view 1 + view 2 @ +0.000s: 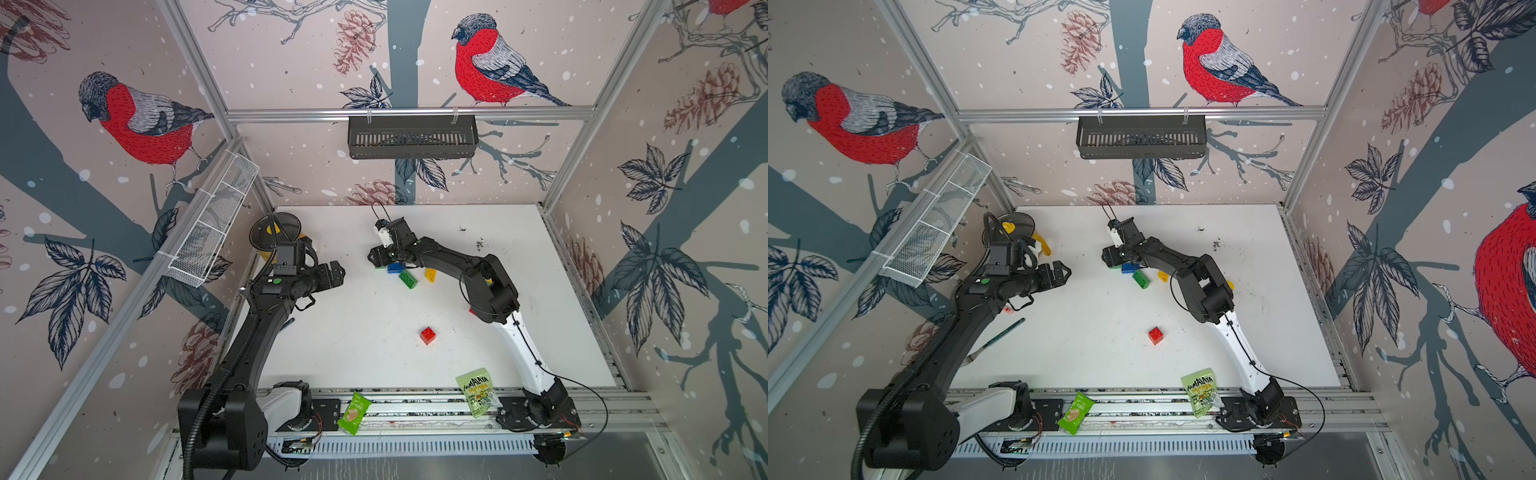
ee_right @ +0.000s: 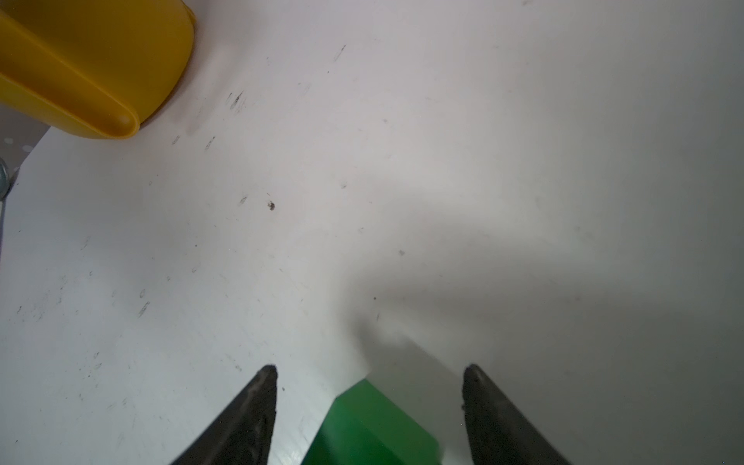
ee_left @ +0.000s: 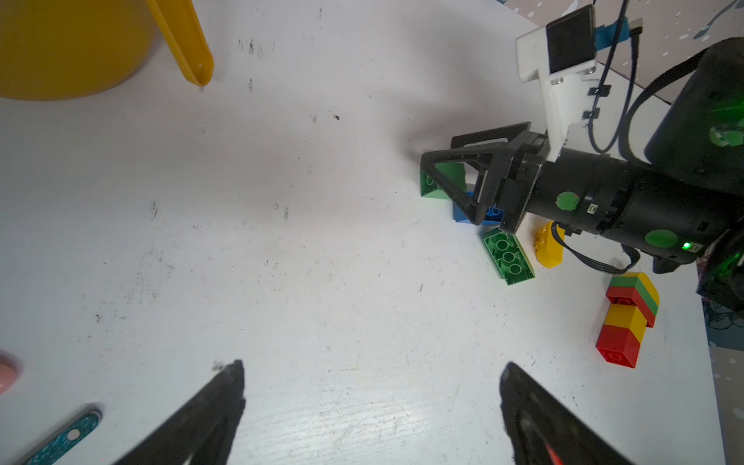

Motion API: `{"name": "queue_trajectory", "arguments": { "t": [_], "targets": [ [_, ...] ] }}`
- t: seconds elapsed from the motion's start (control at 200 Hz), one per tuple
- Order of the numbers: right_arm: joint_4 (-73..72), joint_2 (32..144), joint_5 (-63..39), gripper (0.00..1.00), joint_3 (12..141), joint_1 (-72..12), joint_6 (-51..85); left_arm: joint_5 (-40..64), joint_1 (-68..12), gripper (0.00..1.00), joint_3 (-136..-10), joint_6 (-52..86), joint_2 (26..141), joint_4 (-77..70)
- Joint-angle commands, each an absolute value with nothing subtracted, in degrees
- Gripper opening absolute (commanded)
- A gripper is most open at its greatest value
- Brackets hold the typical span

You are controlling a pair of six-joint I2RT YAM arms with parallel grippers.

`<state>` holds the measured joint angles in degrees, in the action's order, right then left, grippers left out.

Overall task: Assemble an ice cream with lego
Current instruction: Adjust the lego brick at the center of the board.

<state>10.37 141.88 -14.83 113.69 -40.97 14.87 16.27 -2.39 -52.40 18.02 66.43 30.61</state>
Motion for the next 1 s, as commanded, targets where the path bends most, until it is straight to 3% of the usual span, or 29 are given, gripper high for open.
{"name": "queue_trajectory", "arguments": {
  "t": [0.0, 0.425, 0.645, 0.921, 0.996],
  "targets": [
    [10.4, 142.4, -18.9, 0.72, 114.5, -41.9, 12.4, 15.6, -2.3, 0.98, -52.4, 17.2, 66.4, 31.0],
    [17.6, 142.3, -30.9, 0.63, 112.7, -45.8, 3.7, 12.5, -2.3, 0.98, -53.0, 16.5, 65.2, 31.9],
    [22.2, 136.2, -32.8, 0.57, 105.8, -50.0, -3.3, 6.4, -2.2, 0.98, -52.9, 16.0, 62.8, 31.3],
    [-2.8, 118.5, 0.7, 0.64, 81.2, -56.6, 7.4, 3.9, -2.1, 0.98, -52.3, 16.3, 61.5, 30.1],
    [-6.4, 117.7, 3.5, 0.66, 79.1, -58.6, 8.6, 2.7, -1.7, 0.98, -52.2, 16.9, 61.6, 29.8]
  ]
}}
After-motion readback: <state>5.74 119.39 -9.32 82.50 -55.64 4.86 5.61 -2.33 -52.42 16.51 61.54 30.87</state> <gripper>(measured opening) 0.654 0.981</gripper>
